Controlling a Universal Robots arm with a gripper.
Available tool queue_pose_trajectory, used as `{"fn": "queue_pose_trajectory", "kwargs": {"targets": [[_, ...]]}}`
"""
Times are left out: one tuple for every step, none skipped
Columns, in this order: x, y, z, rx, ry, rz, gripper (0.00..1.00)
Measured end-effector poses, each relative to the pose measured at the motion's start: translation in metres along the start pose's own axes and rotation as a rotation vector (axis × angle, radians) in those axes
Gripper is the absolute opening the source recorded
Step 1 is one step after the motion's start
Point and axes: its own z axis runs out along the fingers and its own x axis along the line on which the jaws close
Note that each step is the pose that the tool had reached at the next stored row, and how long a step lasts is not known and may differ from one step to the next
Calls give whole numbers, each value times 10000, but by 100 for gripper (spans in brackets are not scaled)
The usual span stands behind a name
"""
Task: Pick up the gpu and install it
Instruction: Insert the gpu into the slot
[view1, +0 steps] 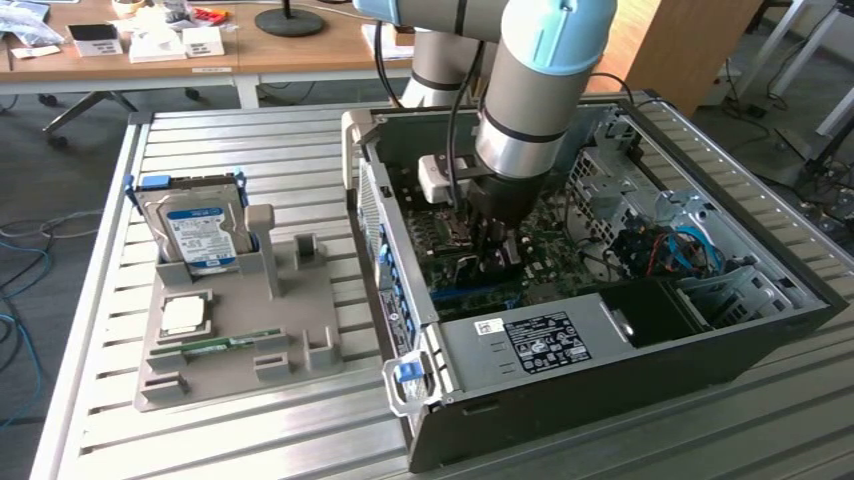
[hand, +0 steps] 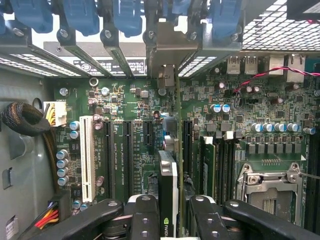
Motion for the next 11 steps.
{"fn": "queue_pose_trajectory", "kwargs": {"targets": [[0,0,0,0,0,0,28],[0,1,0,0,0,1,28],[0,4,0,1,0,2,28],[0,6,0,1,0,1,28],[0,8,0,2,0,0,28],[0,10,0,3,0,-1,28],[0,12,0,3,-1,-1,28],[0,14,0,3,-1,0,28],[1,15,0,4,-1,-1,28],[0,16,0,4,-1,1,28],[1,17,0,5,-1,-1,28]]}}
